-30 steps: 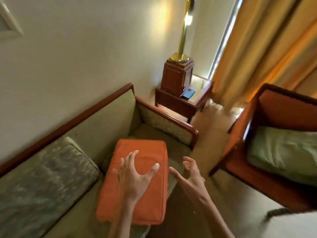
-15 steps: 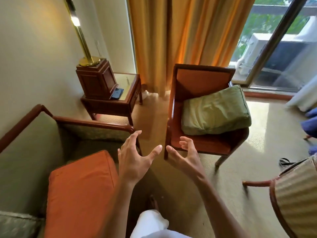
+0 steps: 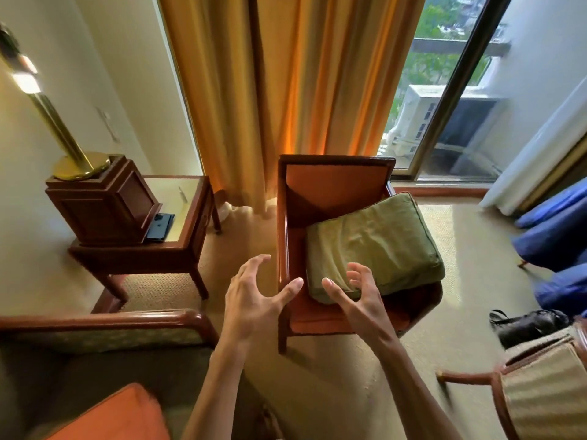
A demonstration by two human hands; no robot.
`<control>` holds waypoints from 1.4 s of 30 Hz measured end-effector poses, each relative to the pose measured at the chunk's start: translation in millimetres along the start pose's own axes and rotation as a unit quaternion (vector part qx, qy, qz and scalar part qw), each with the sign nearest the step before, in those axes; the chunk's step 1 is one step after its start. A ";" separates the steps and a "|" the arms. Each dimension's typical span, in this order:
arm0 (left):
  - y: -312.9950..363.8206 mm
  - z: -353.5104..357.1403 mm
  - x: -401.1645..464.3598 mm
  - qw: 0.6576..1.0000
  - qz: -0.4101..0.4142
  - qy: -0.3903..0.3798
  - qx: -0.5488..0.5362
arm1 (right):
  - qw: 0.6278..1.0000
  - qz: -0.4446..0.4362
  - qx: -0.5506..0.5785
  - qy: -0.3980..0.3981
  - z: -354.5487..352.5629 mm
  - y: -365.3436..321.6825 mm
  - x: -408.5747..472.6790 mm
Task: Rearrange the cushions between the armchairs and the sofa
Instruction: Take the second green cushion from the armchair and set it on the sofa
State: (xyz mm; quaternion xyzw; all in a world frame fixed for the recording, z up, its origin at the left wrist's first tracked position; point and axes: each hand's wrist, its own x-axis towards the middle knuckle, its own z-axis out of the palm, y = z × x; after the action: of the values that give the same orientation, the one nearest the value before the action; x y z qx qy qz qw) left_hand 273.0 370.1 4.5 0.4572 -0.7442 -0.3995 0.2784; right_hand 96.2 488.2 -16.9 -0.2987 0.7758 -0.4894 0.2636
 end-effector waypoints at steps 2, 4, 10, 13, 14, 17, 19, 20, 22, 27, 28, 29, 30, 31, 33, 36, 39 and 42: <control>0.9 0.2 33.9 1.000 0.002 -0.009 -0.014 | 1.000 -0.006 0.004 0.011 2.8 -9.6 27.2; 0.8 3.1 59.7 0.999 -0.007 -0.020 -0.025 | 1.000 -0.001 0.009 0.013 4.7 -14.6 46.2; 3.0 19.8 115.6 0.996 -0.003 -0.060 -0.059 | 0.999 0.022 0.010 0.035 0.7 -16.6 92.6; 5.6 30.4 141.7 0.995 0.000 -0.074 -0.063 | 0.999 0.027 0.013 0.040 -2.6 -18.8 117.6; 6.4 34.1 149.8 0.995 0.001 -0.078 -0.063 | 0.999 0.028 0.011 0.042 -3.5 -19.3 126.0; 8.7 47.7 175.0 0.994 0.005 -0.094 -0.056 | 0.998 0.039 0.009 0.044 -7.8 -18.2 155.7; 10.2 60.2 193.8 0.994 0.002 -0.103 -0.046 | 0.998 0.046 0.002 0.041 -13.1 -14.9 179.1; 10.9 67.5 204.1 0.993 0.000 -0.108 -0.042 | 0.998 0.047 -0.003 0.041 -16.5 -13.1 192.1; 10.9 86.1 228.8 0.992 0.000 -0.119 -0.035 | 0.998 0.053 -0.010 0.040 -24.6 -5.3 222.2; 10.2 143.7 300.5 0.990 -0.008 -0.142 -0.001 | 0.996 0.091 -0.003 0.024 -46.1 22.3 302.1; 9.0 162.7 321.6 0.989 -0.015 -0.148 0.004 | 0.995 0.101 -0.003 0.019 -52.1 32.0 326.2; 6.9 177.1 338.0 0.988 -0.022 -0.155 0.010 | 0.994 0.105 -0.008 0.016 -56.4 38.8 344.3; 4.9 193.8 355.5 0.986 -0.027 -0.162 0.018 | 0.994 0.110 -0.017 0.014 -61.6 47.5 364.7; 2.7 212.1 374.5 0.984 -0.037 -0.171 0.027 | 0.993 0.116 -0.029 0.009 -67.2 56.9 386.9; -5.8 249.9 413.1 0.980 -0.052 -0.186 0.045 | 0.990 0.126 -0.059 0.003 -76.2 76.1 434.3; -29.5 308.8 467.2 0.972 -0.085 -0.208 0.073 | 0.985 0.122 -0.121 -0.010 -83.3 109.8 510.8; -65.9 370.4 512.9 0.958 -0.109 -0.241 0.112 | 0.974 0.077 -0.209 -0.049 -80.6 161.7 587.3; -99.9 415.6 541.5 0.938 -0.095 -0.271 0.193 | 0.935 0.011 -0.336 -0.116 -70.8 207.3 642.7</control>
State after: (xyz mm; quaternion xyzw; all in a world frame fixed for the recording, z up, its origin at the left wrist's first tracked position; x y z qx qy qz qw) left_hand -236.4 -3.8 -272.3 0.4453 -0.8073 -0.3813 -0.0673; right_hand -434.8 138.2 -254.8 -0.4161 0.8622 -0.1596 0.2409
